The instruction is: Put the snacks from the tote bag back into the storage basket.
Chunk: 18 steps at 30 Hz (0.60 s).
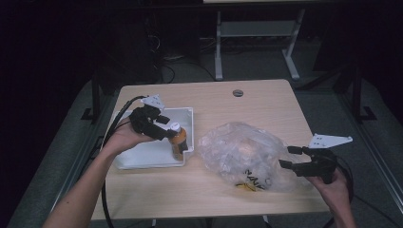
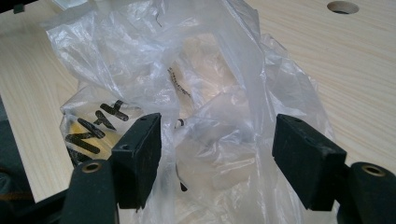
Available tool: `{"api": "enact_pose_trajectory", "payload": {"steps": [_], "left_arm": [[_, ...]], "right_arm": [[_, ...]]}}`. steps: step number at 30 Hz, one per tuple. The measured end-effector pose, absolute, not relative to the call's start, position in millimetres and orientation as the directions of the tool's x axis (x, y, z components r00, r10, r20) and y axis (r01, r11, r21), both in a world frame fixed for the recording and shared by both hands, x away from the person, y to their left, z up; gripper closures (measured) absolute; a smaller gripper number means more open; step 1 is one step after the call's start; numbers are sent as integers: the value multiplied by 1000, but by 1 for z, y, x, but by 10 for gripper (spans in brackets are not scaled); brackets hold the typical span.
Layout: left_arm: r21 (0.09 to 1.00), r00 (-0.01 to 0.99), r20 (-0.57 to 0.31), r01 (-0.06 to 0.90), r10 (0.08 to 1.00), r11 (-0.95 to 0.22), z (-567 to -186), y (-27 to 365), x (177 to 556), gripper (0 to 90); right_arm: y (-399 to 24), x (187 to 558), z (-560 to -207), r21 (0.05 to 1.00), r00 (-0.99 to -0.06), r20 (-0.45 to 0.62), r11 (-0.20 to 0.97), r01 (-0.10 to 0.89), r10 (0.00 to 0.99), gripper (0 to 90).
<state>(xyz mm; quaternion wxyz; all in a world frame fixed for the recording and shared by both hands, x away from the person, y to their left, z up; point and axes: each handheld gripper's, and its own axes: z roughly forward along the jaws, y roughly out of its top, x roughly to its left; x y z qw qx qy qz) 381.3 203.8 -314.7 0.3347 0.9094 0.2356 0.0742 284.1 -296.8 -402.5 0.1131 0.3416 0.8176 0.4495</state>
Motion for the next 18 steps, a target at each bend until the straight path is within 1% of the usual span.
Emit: {"api": "enact_pose_trajectory", "payload": {"steps": [18], "left_arm": [[656,869,-25,387,494,-648,-318,219,373,329]], "right_arm": [[-296,283,-402,810,-739,118,367,458,663,313]]}}
